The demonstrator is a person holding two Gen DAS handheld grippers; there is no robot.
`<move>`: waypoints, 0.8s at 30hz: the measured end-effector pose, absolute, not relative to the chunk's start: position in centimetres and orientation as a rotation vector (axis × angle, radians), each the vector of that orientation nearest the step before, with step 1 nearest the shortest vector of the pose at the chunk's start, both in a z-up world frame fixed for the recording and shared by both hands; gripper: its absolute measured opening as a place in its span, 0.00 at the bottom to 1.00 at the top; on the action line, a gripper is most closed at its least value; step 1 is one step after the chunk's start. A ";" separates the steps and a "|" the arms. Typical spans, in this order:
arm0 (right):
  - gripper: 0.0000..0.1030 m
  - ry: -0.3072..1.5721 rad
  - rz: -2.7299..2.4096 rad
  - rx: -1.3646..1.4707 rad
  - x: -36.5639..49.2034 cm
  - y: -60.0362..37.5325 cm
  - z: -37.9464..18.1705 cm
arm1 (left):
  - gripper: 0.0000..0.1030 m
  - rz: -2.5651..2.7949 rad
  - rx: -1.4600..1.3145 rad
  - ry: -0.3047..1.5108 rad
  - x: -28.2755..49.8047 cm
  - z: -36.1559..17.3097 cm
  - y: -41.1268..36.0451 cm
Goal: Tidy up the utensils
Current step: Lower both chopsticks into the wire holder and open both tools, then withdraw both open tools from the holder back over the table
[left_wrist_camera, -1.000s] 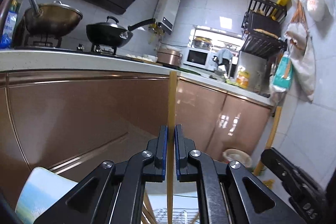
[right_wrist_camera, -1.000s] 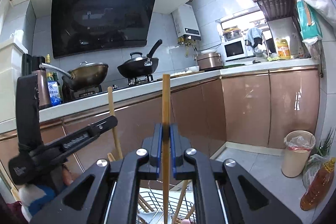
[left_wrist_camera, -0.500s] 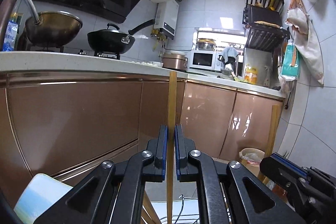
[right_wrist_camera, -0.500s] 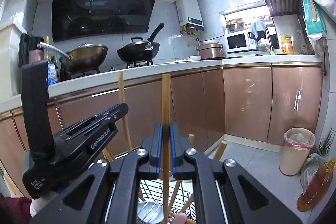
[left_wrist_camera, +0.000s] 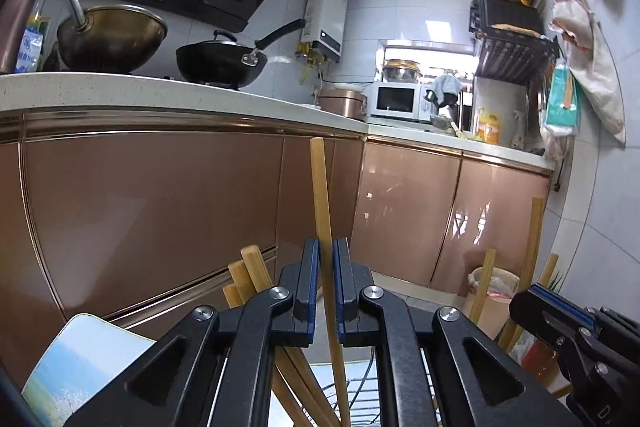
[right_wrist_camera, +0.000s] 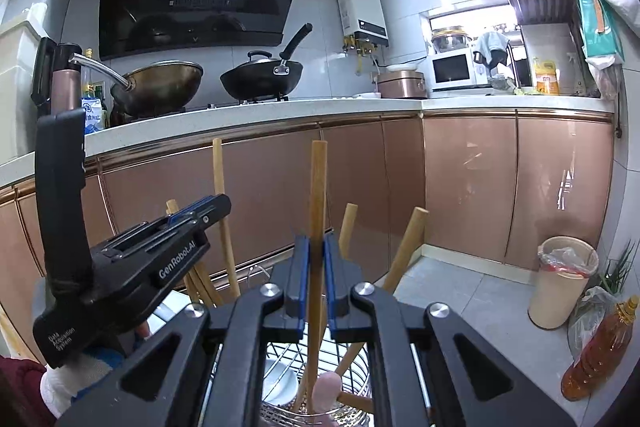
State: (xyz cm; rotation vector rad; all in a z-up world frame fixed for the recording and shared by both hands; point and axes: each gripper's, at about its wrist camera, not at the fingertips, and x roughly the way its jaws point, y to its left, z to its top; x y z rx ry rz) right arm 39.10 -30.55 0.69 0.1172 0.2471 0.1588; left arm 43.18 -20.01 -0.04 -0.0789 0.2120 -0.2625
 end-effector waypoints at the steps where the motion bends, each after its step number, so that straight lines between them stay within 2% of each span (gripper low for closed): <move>1: 0.07 0.250 0.160 0.123 39.1 -30.7 0.6 | 0.07 -0.259 -0.077 0.215 43.1 -0.1 -20.1; 5: 0.09 0.249 0.162 0.133 38.7 -30.9 0.6 | 0.08 -0.263 -0.075 0.223 42.7 -0.2 -19.9; 8: 0.09 0.244 0.162 0.139 38.4 -31.1 0.8 | 0.19 -0.273 -0.061 0.209 42.2 0.2 -19.9; 10: 0.09 0.251 0.162 0.141 38.4 -31.2 0.9 | 0.34 -0.271 -0.058 0.195 41.7 0.5 -19.8; 15: 0.09 0.257 0.155 0.144 37.6 -31.2 1.3 | 0.41 -0.283 -0.058 0.188 40.2 1.5 -19.0; 20: 0.09 0.259 0.144 0.144 36.0 -30.9 2.2 | 0.54 -0.278 -0.055 0.183 37.7 2.6 -17.6; 22: 0.10 0.265 0.139 0.148 35.1 -30.7 2.5 | 0.63 -0.269 -0.044 0.192 36.6 3.1 -17.0; 24: 0.20 0.278 0.128 0.156 34.1 -30.4 2.7 | 0.67 -0.255 -0.031 0.206 35.4 3.4 -16.2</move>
